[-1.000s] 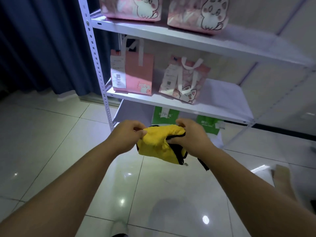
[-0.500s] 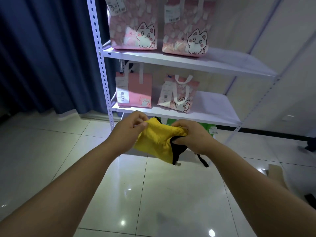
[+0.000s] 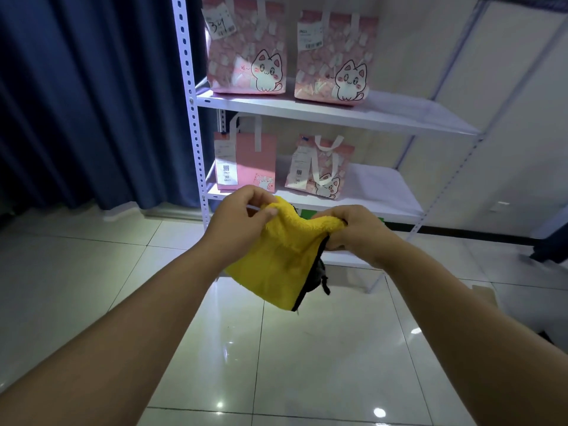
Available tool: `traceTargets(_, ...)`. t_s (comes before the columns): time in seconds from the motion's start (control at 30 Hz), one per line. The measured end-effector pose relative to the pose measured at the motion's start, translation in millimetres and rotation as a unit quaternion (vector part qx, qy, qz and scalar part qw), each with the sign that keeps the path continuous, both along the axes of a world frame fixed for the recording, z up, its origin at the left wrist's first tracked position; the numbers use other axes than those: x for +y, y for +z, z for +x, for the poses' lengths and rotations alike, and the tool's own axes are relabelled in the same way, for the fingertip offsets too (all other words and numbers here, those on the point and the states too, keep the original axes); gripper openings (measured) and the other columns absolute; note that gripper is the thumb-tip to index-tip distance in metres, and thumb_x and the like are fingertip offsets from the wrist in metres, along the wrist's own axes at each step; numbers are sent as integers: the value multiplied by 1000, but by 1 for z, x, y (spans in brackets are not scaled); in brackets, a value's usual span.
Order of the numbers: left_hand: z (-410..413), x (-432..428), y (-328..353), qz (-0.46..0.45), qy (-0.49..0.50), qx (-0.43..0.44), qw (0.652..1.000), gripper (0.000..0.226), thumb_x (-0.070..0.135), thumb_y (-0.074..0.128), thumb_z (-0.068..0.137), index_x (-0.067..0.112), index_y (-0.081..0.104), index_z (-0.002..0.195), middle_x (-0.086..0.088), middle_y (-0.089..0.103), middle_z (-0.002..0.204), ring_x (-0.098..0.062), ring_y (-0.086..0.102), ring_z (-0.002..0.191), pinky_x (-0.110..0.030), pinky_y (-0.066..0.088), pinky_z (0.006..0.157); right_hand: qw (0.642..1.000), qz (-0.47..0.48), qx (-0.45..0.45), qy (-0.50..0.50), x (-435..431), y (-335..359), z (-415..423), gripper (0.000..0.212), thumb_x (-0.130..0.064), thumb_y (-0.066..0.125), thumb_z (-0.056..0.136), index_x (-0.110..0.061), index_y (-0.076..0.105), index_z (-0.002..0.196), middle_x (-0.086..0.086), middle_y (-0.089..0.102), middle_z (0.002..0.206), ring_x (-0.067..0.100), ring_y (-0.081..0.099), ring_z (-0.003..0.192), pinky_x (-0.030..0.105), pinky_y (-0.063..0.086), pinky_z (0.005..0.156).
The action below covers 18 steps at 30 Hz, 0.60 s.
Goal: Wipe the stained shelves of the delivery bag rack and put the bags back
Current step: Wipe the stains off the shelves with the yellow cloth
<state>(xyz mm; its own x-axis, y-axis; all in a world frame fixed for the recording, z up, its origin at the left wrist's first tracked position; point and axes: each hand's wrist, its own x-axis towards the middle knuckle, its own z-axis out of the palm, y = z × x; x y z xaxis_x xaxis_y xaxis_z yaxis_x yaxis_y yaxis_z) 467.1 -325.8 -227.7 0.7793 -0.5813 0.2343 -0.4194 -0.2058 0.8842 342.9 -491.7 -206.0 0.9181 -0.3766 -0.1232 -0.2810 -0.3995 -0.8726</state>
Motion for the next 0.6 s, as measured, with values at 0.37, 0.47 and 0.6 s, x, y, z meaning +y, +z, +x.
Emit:
traceTargets(0.37, -16, -15, 17, 150, -37, -96, 983, 14, 30, 65, 83, 16, 67, 85, 3, 59, 77, -16, 53, 75, -25, 41, 60, 967, -233, -90, -52, -21, 40, -18, 10, -14, 60, 87, -19, 66, 80, -11, 55, 65, 3, 47, 60, 6, 36, 47)
traceTargets(0.47, -17, -20, 21, 180, -55, -116, 975, 24, 42, 66, 79, 20, 62, 71, 0, 56, 73, -15, 51, 67, -27, 36, 54, 967, -213, -112, -86, -34, 44, -27, 8, -17, 60, 88, -20, 66, 82, -11, 57, 68, 4, 50, 64, 15, 37, 53)
traceTargets(0.6, -19, -22, 14, 186, -79, -66, 977, 24, 41, 70, 77, 23, 61, 91, 2, 61, 88, -12, 57, 77, -33, 51, 67, 967, -186, -124, -123, -50, 45, -38, 9, -21, 59, 89, -26, 63, 82, -10, 60, 75, 8, 54, 71, 23, 43, 59)
